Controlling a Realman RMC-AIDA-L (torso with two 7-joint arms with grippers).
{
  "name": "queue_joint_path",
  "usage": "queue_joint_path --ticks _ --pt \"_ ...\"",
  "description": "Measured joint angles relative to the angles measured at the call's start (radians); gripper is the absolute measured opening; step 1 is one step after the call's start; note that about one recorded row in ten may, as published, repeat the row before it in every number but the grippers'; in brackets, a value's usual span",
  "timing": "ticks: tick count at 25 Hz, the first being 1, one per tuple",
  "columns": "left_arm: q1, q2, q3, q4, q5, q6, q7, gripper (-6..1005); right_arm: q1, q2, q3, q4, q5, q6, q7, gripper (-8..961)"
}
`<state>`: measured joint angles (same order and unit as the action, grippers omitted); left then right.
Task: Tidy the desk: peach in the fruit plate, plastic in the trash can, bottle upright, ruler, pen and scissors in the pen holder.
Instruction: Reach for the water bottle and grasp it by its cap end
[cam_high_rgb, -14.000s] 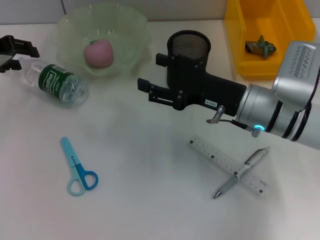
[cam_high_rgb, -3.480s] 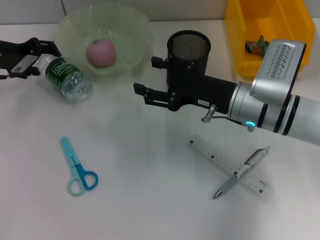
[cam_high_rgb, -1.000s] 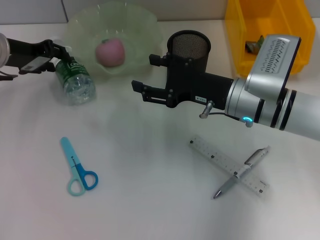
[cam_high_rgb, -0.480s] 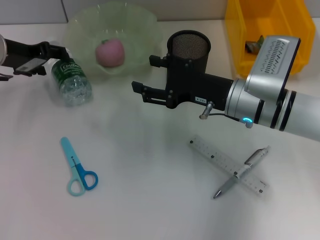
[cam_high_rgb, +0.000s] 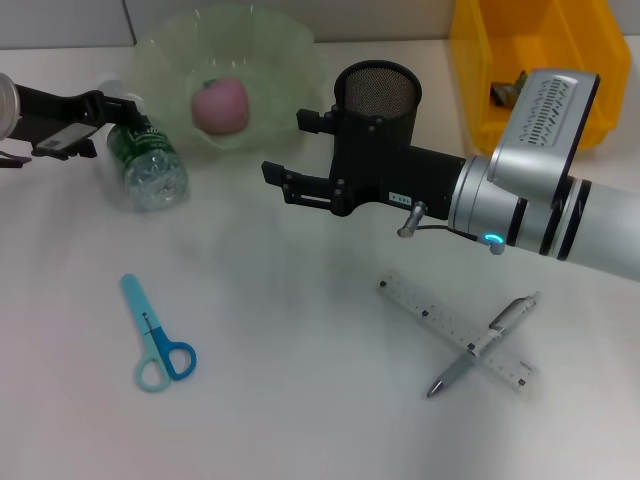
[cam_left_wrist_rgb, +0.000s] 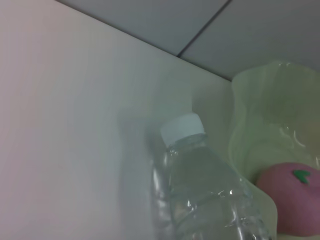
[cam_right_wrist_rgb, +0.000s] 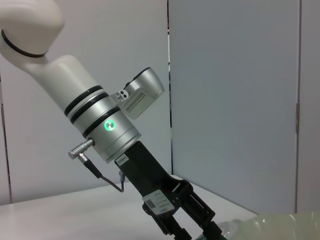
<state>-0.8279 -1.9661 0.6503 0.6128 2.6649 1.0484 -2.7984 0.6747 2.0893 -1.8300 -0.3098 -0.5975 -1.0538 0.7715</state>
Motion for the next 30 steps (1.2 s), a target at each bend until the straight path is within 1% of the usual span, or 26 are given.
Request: queue_joint_path --ticks 4,9,14,20,30 --pt "-0.003 -0.008 0.0 -0.001 -0.002 0.001 0.002 810 0.0 0.0 0.0 0.0 0.0 0.0 0.0 785" --pt "-0.004 -0.009 0.0 -0.002 -0.002 0.002 0.003 809 -0.007 0.0 0.01 0.0 0.0 0.0 -0.013 785" --pt "-0.008 -0.026 0.0 -0.002 -0.004 0.001 0.008 810 -0.01 0.0 0.012 0.0 0.0 0.0 -0.014 785" --pt "-0.008 -0.03 0.002 -0.002 -0.004 0.01 0.009 809 -0.011 0.001 0.012 0.0 0.001 0.0 -0.014 785" --pt "-0.006 -0.031 0.002 -0.002 -0.004 0.016 0.01 810 -0.011 0.002 0.012 0.0 0.001 0.0 -0.014 785"
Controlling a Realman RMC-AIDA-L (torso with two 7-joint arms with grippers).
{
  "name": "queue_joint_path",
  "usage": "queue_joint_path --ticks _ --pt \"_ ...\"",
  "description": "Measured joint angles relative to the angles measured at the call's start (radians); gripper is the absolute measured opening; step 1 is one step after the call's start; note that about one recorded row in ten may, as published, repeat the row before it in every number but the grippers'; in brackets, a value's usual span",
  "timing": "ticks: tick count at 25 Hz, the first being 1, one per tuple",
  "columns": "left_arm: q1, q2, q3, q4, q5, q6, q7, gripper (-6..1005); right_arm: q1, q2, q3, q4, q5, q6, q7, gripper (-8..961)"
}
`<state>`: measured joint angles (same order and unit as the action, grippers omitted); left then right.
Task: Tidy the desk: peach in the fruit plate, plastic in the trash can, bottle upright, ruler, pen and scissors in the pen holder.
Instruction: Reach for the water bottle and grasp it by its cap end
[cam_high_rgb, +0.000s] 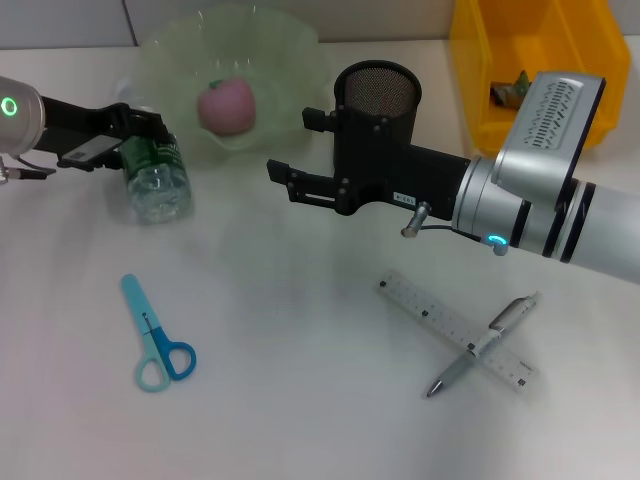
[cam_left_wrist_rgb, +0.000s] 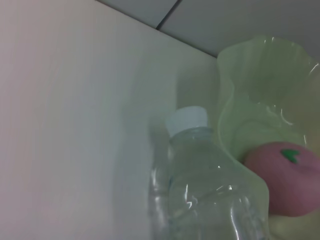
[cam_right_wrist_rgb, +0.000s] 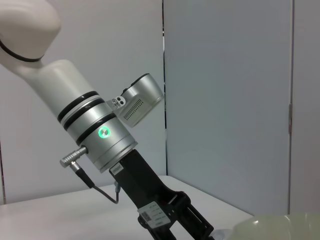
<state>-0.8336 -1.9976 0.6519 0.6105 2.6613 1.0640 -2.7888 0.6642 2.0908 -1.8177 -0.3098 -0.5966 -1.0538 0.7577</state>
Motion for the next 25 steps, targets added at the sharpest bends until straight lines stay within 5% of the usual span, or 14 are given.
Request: queue_joint_path --ticks 25 --pt "0.0 -0.009 0.114 0.098 0.003 0.057 -0.002 719 0.017 0.0 0.004 0.014 0.0 0.015 0.0 785"
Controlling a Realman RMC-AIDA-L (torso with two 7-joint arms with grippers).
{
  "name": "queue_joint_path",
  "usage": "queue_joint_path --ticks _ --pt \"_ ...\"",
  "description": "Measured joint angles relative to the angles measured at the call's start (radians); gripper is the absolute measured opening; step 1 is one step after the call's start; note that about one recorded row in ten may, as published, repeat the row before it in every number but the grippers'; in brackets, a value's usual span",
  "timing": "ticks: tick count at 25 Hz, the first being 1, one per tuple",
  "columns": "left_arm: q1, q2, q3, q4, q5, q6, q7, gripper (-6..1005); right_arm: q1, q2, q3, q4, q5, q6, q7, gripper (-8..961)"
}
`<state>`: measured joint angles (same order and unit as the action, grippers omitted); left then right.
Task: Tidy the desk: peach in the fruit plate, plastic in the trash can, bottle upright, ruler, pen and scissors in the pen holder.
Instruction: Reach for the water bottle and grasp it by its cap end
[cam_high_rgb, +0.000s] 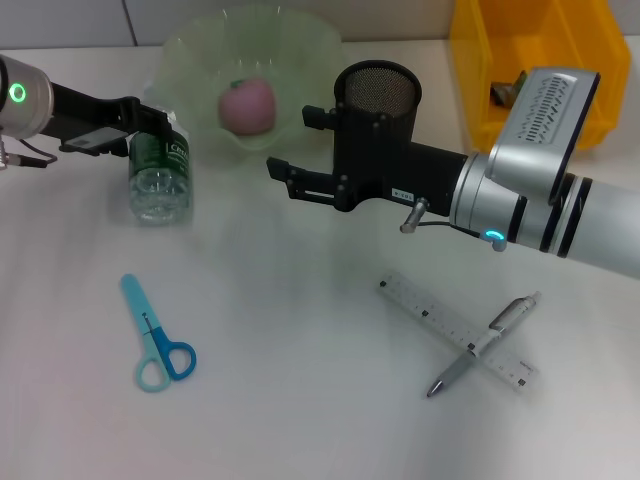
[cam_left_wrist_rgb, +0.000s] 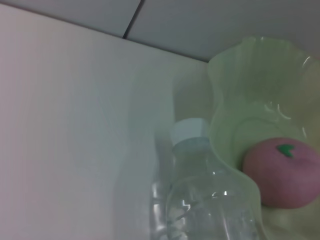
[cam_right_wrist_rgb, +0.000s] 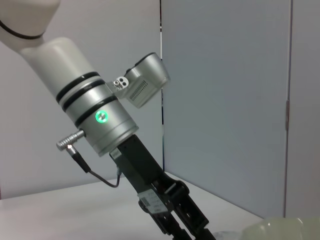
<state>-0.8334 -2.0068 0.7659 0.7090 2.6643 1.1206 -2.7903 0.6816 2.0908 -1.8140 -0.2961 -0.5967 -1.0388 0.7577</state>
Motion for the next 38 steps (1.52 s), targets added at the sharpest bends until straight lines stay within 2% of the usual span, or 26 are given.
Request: queue_joint_path --ticks 5,8,14,19,25,34,38 --pt "0.012 0.0 -0.004 0.027 -0.002 0.027 -0.001 717 0.001 0.0 0.007 0.001 0.0 0.001 -0.001 785" --pt "0.016 0.0 -0.003 0.028 -0.005 0.026 0.001 533 0.002 0.0 0.007 0.001 0.0 0.001 -0.003 785" --pt "0.018 0.002 -0.001 0.067 -0.013 0.05 0.031 336 0.004 0.0 0.008 0.006 0.0 0.001 -0.009 785" --pt "0.008 0.012 -0.002 0.107 -0.008 0.122 0.018 270 0.006 0.0 0.012 0.012 0.0 0.001 -0.009 785" --pt "0.0 0.008 0.004 0.087 0.009 0.108 0.024 493 0.008 0.0 0.034 0.012 0.0 0.0 -0.011 785" --pt "0.017 0.01 0.062 0.095 0.051 0.078 0.027 688 0.007 0.0 0.036 0.012 0.0 0.0 -0.011 785" --pt "0.001 -0.008 0.067 0.098 0.104 0.07 0.03 762 0.007 0.0 0.036 0.012 0.0 0.0 -0.011 785"
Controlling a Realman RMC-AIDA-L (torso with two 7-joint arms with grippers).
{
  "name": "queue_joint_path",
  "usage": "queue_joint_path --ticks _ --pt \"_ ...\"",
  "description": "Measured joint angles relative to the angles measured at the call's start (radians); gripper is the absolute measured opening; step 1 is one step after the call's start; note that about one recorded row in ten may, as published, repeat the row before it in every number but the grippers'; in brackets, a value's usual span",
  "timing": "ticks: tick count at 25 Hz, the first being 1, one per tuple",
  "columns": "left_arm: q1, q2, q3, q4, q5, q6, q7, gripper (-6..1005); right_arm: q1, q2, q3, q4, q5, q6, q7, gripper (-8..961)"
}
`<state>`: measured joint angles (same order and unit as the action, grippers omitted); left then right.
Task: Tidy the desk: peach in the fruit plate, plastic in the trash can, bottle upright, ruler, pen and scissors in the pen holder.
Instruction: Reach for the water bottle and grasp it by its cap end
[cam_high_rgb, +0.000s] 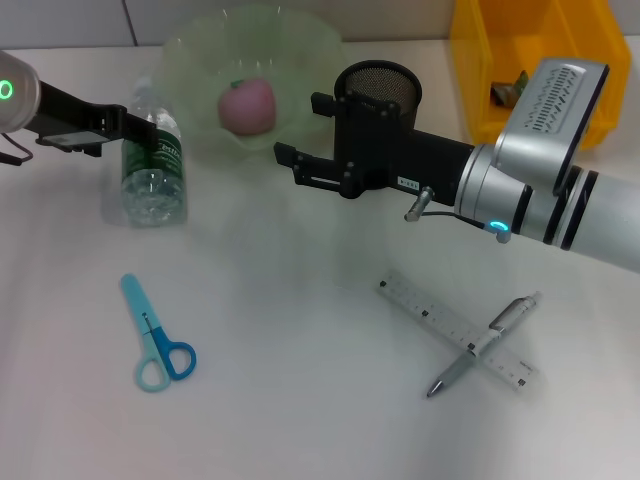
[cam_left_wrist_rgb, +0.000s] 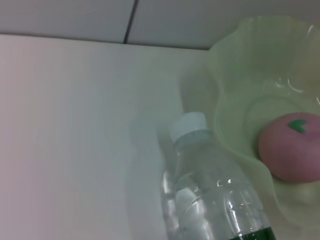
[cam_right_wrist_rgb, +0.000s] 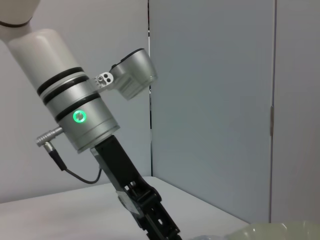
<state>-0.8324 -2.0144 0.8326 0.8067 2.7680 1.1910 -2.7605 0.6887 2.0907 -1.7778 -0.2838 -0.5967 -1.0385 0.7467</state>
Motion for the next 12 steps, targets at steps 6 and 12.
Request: queue_joint_path --ticks 6,12 --pt "-0.033 -0.018 0.013 0.0 0.029 -0.006 0.001 808 0.0 0.0 0.0 0.0 0.0 0.002 0.0 785" --pt "-0.053 -0.034 0.069 -0.011 0.06 -0.022 -0.01 809 0.001 0.0 0.0 0.003 0.0 0.009 0.0 785"
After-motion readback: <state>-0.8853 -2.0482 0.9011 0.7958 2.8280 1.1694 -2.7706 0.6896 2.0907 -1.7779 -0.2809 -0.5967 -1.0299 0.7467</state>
